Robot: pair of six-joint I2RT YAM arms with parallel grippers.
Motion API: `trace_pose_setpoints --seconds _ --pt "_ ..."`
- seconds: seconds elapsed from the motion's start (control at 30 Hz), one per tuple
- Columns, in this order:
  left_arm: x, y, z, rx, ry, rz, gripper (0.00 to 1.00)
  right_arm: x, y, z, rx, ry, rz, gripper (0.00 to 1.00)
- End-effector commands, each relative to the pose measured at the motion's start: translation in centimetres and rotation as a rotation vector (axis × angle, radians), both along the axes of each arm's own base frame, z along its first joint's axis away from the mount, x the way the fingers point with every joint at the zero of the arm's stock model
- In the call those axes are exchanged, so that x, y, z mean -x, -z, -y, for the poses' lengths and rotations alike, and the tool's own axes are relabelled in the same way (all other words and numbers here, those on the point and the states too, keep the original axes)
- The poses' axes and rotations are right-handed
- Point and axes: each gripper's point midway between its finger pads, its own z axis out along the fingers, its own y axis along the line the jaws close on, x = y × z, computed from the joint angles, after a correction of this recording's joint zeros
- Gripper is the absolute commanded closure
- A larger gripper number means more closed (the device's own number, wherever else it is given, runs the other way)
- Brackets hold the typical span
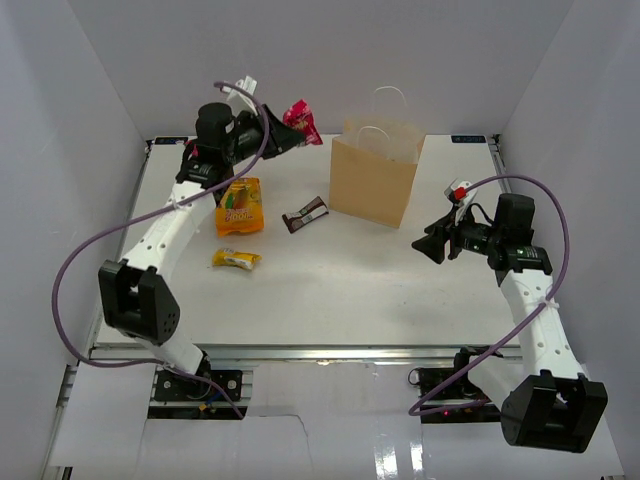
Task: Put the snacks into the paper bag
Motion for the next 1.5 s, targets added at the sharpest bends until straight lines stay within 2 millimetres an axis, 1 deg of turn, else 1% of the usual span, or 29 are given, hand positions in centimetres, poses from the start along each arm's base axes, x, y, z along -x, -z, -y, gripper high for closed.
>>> trace_pose_setpoints --seconds 0.0,0.03,0.07,0.13,0.17,0.23,0.27,0.3,0.37,0.4,0.5,0.67,0.8,0.83,0.9,0.93,1.03,1.07,1.1,1.13,1.17,1.2,1.23,1.27,1.3,1.37,1.4,1.43,1.47 --pt "-2.4 -4.0 1.7 -0.003 0.099 0.17 0.98 0.8 0.0 -0.1 -0.001 -0.018 0.026 0.37" --pt "-3.0 -6.2 2.3 0.018 0.111 0.218 0.97 0.8 0.1 -0.1 0.0 -0.015 0.026 0.37" --pt "-4.4 -5.1 3.2 0.032 0.136 0.196 0.97 0.9 0.1 -0.1 0.0 -0.015 0.029 0.37" --pt "-5.4 -5.9 4.4 0.052 0.156 0.233 0.97 1.1 0.4 -0.1 0.001 -0.012 0.022 0.37" --pt "-6.6 -6.3 5.3 0.063 0.166 0.25 0.96 1.1 0.3 0.0 0.001 -0.011 0.026 0.37" --pt "-7.2 -6.3 6.8 0.072 0.191 0.262 0.96 1.1 0.4 0.0 0.004 -0.009 0.027 0.37" --pt "-7.4 -7.4 7.3 0.083 0.195 0.292 0.95 1.1 0.4 0.0 0.005 -0.008 0.029 0.37" --pt "-8.2 -6.0 8.2 0.081 0.198 0.269 0.94 1.1 0.4 0.0 0.005 -0.008 0.027 0.37" --pt "-8.7 -5.7 9.1 0.086 0.202 0.277 0.93 1.1 0.4 0.0 0.004 -0.009 0.027 0.37" --pt "-8.8 -5.3 10.0 0.091 0.213 0.277 0.93 1.1 0.6 0.0 0.005 -0.008 0.024 0.37" --pt "-8.8 -4.6 11.5 0.092 0.234 0.273 0.91 1.2 0.8 0.1 0.006 -0.006 0.019 0.37" --pt "-8.5 -3.7 12.6 0.07 0.243 0.262 0.86 1.3 1.4 0.0 0.001 -0.008 0.004 0.37" --pt "-8.1 -2.7 13.3 0.038 0.246 0.25 0.76 1.2 1.7 0.0 -0.002 -0.01 -0.001 0.37" --pt "-8.0 -2.2 13.4 0.025 0.248 0.247 0.72 1.2 1.7 0.0 -0.002 -0.01 -0.006 0.37" --pt "-7.9 -2.2 13.5 0.016 0.241 0.251 0.68 1.2 1.7 0.0 -0.002 -0.018 -0.002 0.37" --pt "-7.8 -1.5 13.5 0.003 0.236 0.223 0.64 1.2 1.8 -0.1 -0.001 -0.028 -0.003 0.37" --pt "-7.8 -1.7 13.3 -0.011 0.221 0.226 0.57 2.2 1.5 -1.1 -0.001 -0.145 0.035 0.36" --pt "-7.9 -2.3 13.1 -0.019 0.208 0.245 0.52 2.9 1.2 -1.8 -0.015 -0.207 0.052 0.34" --pt "-8.0 -2.5 12.9 -0.025 0.201 0.251 0.47 3.5 1.2 -2.3 0.02 -0.281 0.106 0.33" --pt "-7.9 -2.7 12.8 -0.032 0.195 0.25 0.44 3.8 1.4 -2.7 0.033 -0.326 0.127 0.31" --pt "-8.0 -3.5 12.7 -0.039 0.191 0.275 0.4 4.0 1.5 -2.9 0.051 -0.365 0.153 0.29" --pt "-7.9 -4.1 12.5 -0.04 0.183 0.286 0.39 4.1 1.7 -2.9 0.077 -0.392 0.176 0.28" --pt "-7.8 -4.6 12.2 -0.048 0.176 0.294 0.38 4.4 1.9 -3.8 0.13 -0.48 0.224 0.27" --pt "-7.7 -4.7 12.1 -0.051 0.17 0.289 0.38 4.4 2.2 -4.1 0.159 -0.518 0.246 0.26" --pt "-7.5 -5.8 11.7 -0.052 0.159 0.311 0.37 4.9 2.4 -4.8 0.186 -0.58 0.268 0.26" --pt "-7.3 -6.3 10.9 -0.069 0.139 0.312 0.37 4.5 3.1 -5.2 0.284 -0.681 0.324 0.26" --pt "-6.7 -7.4 10.0 -0.084 0.113 0.323 0.36 4.9 3.7 -6.4 0.309 -0.751 0.325 0.26" --pt "-6.6 -7.8 9.1 -0.097 0.088 0.321 0.34 3.9 3.6 -6.5 0.381 -0.773 0.367 0.26" --pt "-6.3 -8.2 8.2 -0.107 0.068 0.318 0.34 3.5 3.7 -7.0 0.414 -0.797 0.384 0.26"
